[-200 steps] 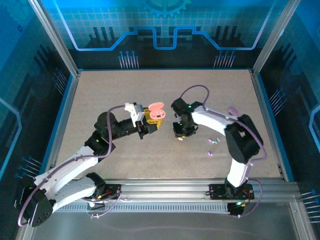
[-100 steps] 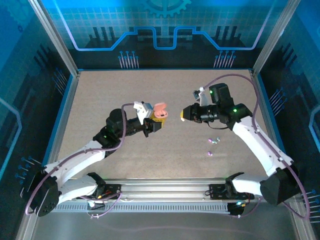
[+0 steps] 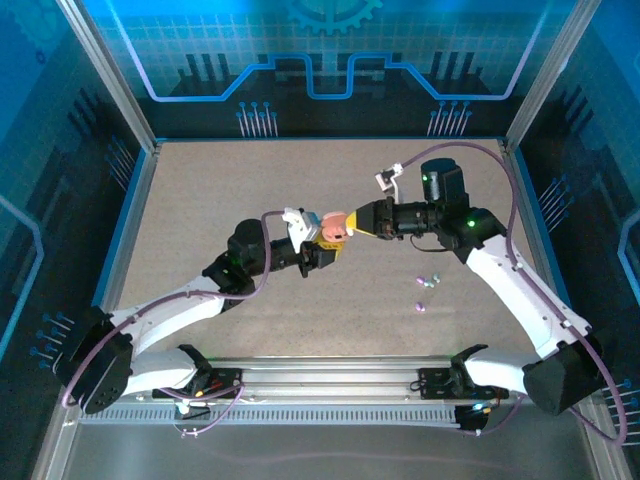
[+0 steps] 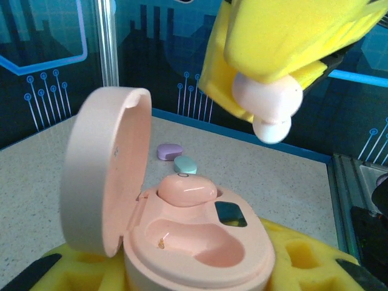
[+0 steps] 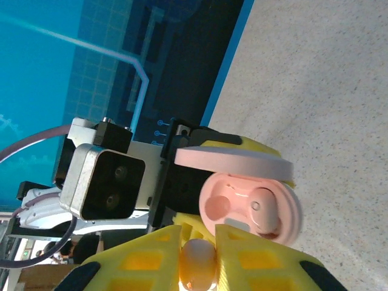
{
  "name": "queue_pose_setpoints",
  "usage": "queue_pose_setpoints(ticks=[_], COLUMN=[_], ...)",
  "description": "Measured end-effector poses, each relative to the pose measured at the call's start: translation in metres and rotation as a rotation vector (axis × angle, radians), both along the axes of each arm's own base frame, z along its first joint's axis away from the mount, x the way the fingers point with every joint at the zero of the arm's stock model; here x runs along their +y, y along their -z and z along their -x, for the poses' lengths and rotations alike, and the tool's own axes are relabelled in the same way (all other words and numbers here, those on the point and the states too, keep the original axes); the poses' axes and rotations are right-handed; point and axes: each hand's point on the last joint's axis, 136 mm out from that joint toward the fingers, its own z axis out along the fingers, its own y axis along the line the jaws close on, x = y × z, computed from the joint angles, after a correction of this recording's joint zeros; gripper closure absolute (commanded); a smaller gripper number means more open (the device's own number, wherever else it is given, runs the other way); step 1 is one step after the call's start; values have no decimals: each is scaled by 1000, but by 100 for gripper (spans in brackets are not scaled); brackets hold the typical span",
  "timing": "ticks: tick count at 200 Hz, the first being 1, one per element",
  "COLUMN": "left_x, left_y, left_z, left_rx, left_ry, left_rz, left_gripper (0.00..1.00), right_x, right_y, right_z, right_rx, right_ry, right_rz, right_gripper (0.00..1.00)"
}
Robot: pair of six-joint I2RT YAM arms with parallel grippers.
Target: Insert wireless bluetooth earbuds into charging case
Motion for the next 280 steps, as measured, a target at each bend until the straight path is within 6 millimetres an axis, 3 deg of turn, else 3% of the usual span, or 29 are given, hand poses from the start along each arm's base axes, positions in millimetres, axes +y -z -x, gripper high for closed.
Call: queue_pose_setpoints(ticks=[85, 280], left_x=[-8, -7], left_y=[-11, -11], left_z=[6, 1], left_rx=[-85, -85], left_ry=[20, -13], left_rz=[12, 15], left_gripper=[73, 73], right_x=[26, 31], right_y=[-5, 6], right_z=[6, 2], right_rx=[-42, -88], right_ry=[-30, 9], right_rz=[63, 205], right_gripper=[79, 73])
